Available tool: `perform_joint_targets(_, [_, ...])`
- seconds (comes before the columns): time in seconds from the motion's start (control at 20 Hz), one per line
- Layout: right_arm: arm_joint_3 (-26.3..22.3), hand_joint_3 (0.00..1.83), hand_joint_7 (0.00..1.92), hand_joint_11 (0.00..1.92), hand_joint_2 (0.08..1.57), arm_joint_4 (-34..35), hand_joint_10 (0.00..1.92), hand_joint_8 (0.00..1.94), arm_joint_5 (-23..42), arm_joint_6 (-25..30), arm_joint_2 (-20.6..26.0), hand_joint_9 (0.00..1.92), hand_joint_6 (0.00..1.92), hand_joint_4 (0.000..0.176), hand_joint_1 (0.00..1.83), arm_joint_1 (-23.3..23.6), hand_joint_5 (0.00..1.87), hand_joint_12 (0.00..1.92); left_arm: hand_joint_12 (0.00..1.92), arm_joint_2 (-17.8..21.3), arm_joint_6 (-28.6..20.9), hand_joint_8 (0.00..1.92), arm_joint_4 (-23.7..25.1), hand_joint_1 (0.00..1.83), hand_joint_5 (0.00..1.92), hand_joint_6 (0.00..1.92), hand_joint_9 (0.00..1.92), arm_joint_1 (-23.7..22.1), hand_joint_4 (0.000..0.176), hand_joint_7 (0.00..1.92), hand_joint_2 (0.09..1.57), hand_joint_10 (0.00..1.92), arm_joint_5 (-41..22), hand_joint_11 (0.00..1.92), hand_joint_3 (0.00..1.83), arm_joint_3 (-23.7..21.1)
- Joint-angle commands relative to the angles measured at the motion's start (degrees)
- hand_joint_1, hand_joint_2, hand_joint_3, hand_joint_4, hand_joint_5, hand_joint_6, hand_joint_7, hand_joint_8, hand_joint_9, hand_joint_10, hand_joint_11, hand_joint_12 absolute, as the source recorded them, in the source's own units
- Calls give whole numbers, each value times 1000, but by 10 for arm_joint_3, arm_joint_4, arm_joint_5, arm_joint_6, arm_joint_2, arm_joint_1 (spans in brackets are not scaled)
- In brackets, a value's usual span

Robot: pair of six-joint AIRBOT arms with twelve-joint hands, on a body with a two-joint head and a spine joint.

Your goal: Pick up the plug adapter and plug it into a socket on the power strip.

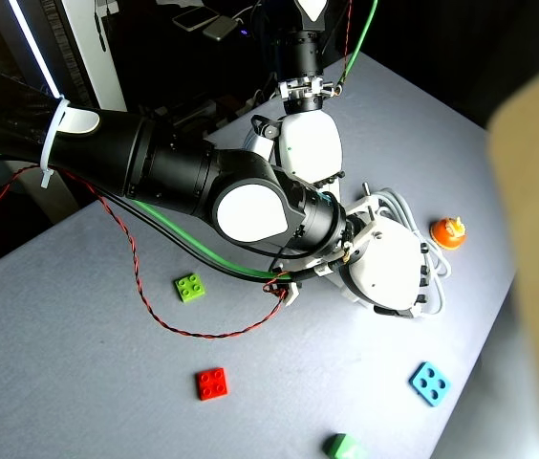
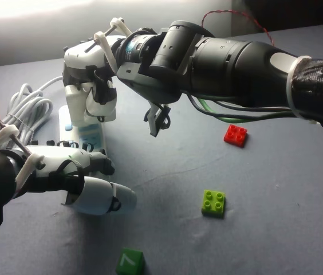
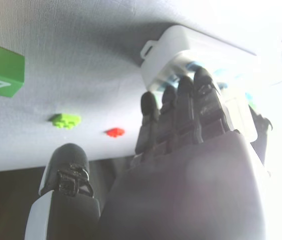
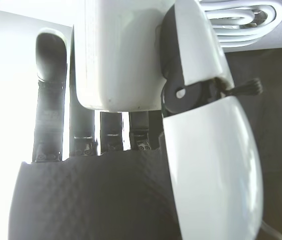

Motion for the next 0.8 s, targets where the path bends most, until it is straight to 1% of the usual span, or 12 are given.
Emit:
perform_joint_targets(0.0, [-2, 0, 746, 282, 1081, -3, 420, 97, 28, -3, 0, 602, 178, 0, 1067, -2, 745, 1353, 148, 3, -2, 0, 6, 0, 50, 0, 42, 3, 0, 59, 1249, 1, -1, 0, 0, 5])
perform_joint_targets(0.05, [-2, 0, 746, 282, 1081, -3, 420, 97, 28, -3, 0, 602, 178, 0, 1067, -2, 745, 1353, 148, 4, -2, 0, 6, 0, 50, 0, 42, 3, 0, 59, 1249, 1, -1, 0, 0, 5])
perform_joint_targets(0.1, [-2, 0, 731, 235, 1076, -3, 307, 32, 29, -4, 0, 612, 85, 0, 1046, -1, 733, 1320, 146, 5, -2, 4, 6, 0, 58, 4, 47, 3, 0, 67, 1252, 3, -1, 0, 1, 6])
perform_joint_targets(0.15, [-2, 0, 684, 193, 1025, -3, 120, 1, 29, -4, 0, 638, 5, 0, 1008, 0, 641, 1191, 145, 6, -1, 3, 6, 0, 63, 3, 53, 2, 0, 73, 1254, 3, -1, 0, 1, 6])
perform_joint_targets(0.25, [-2, 0, 661, 182, 1021, -3, 72, 0, 29, -4, 1, 641, 0, 0, 986, 1, 611, 1153, 148, 7, 2, 0, 6, 0, 56, 0, 48, 1, 0, 67, 1254, 1, -1, 0, 1, 7])
perform_joint_targets(0.3, [-2, 10, 594, 130, 1086, -3, 26, 0, 29, -4, 2, 598, 0, 0, 865, 2, 526, 1092, 154, 8, 2, 0, 6, 0, 58, 1, 47, 1, 0, 66, 1251, 0, -1, 0, 0, 7])
perform_joint_targets(0.4, [-4, 12, 566, 103, 1104, -3, 12, 0, 29, -5, 3, 575, 0, 0, 820, 4, 494, 1075, 130, 9, 3, 0, 6, 0, 44, 1, 38, 1, 0, 53, 1251, 0, -1, 0, 0, 8])
perform_joint_targets(0.45, [-6, 0, 521, 53, 1054, -3, 0, 0, 31, -7, 6, 511, 0, 0, 819, 6, 483, 1055, 170, 9, 3, 3, 6, 13, 53, 3, 49, 1, 0, 67, 1252, 2, -1, 0, 0, 9])
perform_joint_targets(0.55, [-15, 0, 482, 24, 1030, -3, 0, 0, 37, -8, 13, 465, 0, 0, 808, 9, 466, 1079, 230, 9, 6, 2, 6, 0, 60, 2, 61, -1, 0, 75, 1248, 3, -1, 0, 0, 11])
perform_joint_targets(0.65, [-25, 0, 464, 4, 1019, -3, 0, 0, 42, -8, 21, 434, 0, 0, 789, 14, 436, 1059, 210, 10, 7, 2, 6, 0, 59, 1, 53, -3, 0, 67, 1249, 2, -1, 0, 0, 13])
perform_joint_targets(0.7, [-31, 0, 451, 0, 1018, -3, 0, 0, 43, -8, 26, 398, 0, 0, 727, 17, 413, 969, 158, 11, 8, 5, 6, 3, 58, 4, 41, -5, 0, 64, 1252, 7, -1, 0, 0, 14])
perform_joint_targets(0.75, [-36, 0, 451, 0, 1018, -3, 0, 0, 43, -8, 31, 398, 0, 0, 727, 22, 413, 969, 158, 13, 13, 5, 6, 3, 58, 4, 41, -9, 0, 64, 1252, 7, -2, 0, 0, 15])
